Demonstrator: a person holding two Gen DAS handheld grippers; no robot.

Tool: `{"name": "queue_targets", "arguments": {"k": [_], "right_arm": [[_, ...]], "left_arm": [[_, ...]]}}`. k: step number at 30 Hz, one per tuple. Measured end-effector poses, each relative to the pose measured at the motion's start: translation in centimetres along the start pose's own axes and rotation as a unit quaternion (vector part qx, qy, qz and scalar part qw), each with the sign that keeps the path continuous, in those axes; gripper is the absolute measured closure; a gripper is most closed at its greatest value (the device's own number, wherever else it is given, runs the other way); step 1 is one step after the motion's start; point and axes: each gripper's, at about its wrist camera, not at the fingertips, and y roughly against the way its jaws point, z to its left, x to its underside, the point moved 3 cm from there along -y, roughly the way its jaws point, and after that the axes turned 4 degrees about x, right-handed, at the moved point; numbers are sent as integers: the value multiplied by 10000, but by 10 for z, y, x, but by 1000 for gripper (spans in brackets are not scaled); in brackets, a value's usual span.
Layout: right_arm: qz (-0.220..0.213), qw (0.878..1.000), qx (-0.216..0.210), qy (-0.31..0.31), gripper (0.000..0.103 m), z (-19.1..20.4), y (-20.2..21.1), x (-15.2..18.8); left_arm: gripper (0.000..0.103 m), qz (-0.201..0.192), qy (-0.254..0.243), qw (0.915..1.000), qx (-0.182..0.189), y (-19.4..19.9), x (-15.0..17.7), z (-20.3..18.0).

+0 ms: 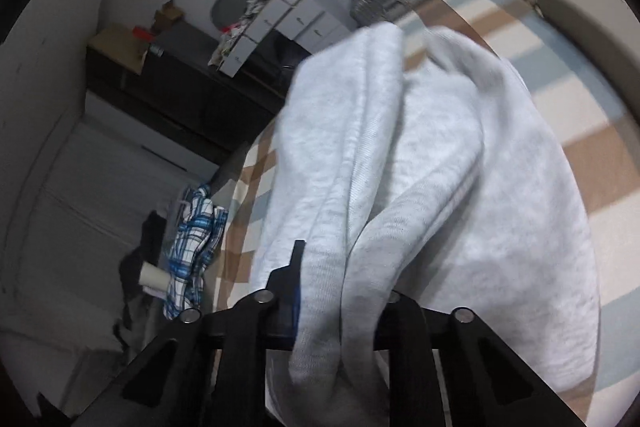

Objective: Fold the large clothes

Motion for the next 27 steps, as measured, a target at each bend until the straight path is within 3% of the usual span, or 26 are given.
{"name": "queue_targets", "arguments": {"k": [5,7,9,11,12,13,16,17,21,25,27], "right_arm": [[-233,9956,5,903,89,61,11,-16],[-321,9935,-22,1091,90,79,10,-19],[-395,9918,-69,1216,90,89,9,-21],[-401,9902,-75,1339,90,97,7,-20],[-432,9896,-75,1372,91,99,8,-21],[-469,9892,-77,1386,91,102,8,-23],[-757,9864,-27,1457,92,99,29,-32],[-847,9862,16,1422,92,95,37,-35],[-1010,9893,325,1002,92,43,57,-36],[-619,9941,874,186,94,-44,28,-12],[-563,9941,903,-224,95,-80,18,2]], "left_arm": [[22,-447,-303,9879,-1452,-12,-16,-3],[22,-446,-639,9789,-1890,-20,-20,-11],[22,-436,-1017,9716,-2093,-28,-23,-21],[22,-48,-1467,9679,-2041,-48,-24,-30],[20,399,-1568,9690,-1866,-62,-19,-31],[25,340,-1455,9735,-1730,-59,-20,-26],[25,767,-764,9877,-1130,-59,-30,-4],[25,835,-697,9888,-1025,-59,-31,0],[25,819,-861,9878,-1008,-55,-34,-1],[25,852,-514,9927,-687,-52,-31,18],[25,861,-523,9925,-692,-51,-33,19]]}}
